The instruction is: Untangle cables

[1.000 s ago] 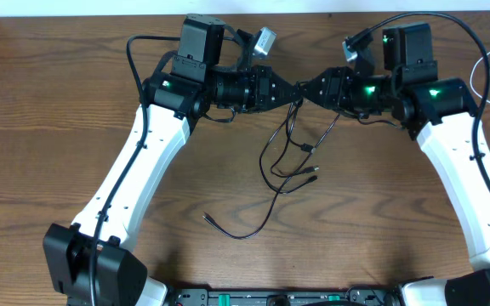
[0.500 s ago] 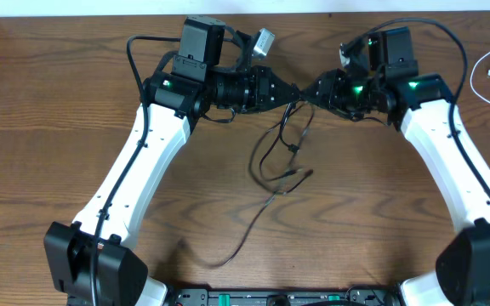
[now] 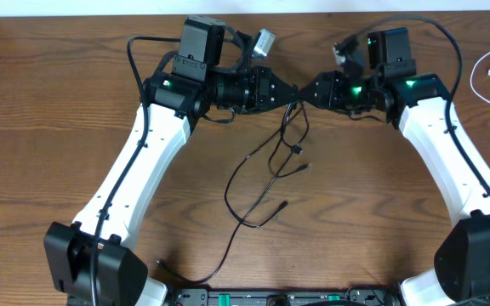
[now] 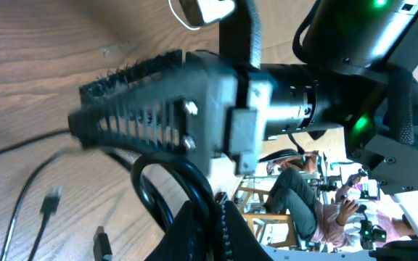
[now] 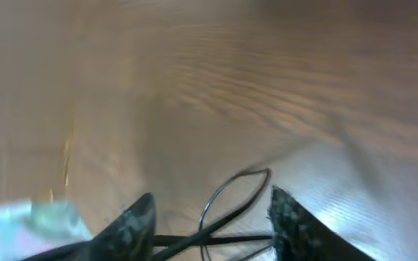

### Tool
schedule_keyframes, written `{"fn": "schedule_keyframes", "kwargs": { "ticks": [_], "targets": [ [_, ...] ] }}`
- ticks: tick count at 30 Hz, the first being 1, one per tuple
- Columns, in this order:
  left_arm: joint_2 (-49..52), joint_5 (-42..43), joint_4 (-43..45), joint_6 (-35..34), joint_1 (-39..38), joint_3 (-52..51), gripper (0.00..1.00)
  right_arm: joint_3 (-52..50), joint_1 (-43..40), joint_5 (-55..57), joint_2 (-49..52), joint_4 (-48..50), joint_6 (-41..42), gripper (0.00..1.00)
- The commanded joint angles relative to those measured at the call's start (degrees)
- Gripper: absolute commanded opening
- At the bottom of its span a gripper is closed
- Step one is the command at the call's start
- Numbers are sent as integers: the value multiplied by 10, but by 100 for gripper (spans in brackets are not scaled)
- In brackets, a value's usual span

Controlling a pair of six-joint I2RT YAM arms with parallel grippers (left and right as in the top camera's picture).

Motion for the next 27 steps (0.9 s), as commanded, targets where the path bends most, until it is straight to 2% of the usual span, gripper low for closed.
{"fn": "schedule_keyframes", "kwargs": {
  "ticks": [1, 4, 8, 15, 19, 22, 27],
  "targets": [
    [-4, 11, 2, 6, 0, 5, 7, 2, -13, -107, -7, -13, -187, 51],
    [-4, 20, 1, -15, 0, 5, 8, 2, -32, -104, -16, -54, -311, 49],
    [-4, 44, 1, -40, 0, 5, 8, 2, -50, -104, -20, -89, -404, 43],
    [-4, 43, 1, -94, 0, 5, 7, 2, -52, -111, -29, -101, -485, 43],
    [-4, 43, 1, -98, 0, 5, 7, 2, -58, -121, -51, -98, -516, 41],
    [-4, 43, 1, -98, 0, 5, 7, 2, -58, -128, -74, -108, -565, 35],
    [-4, 43, 1, -98, 0, 5, 7, 2, -51, -143, -91, -116, -589, 39]
  ]
}}
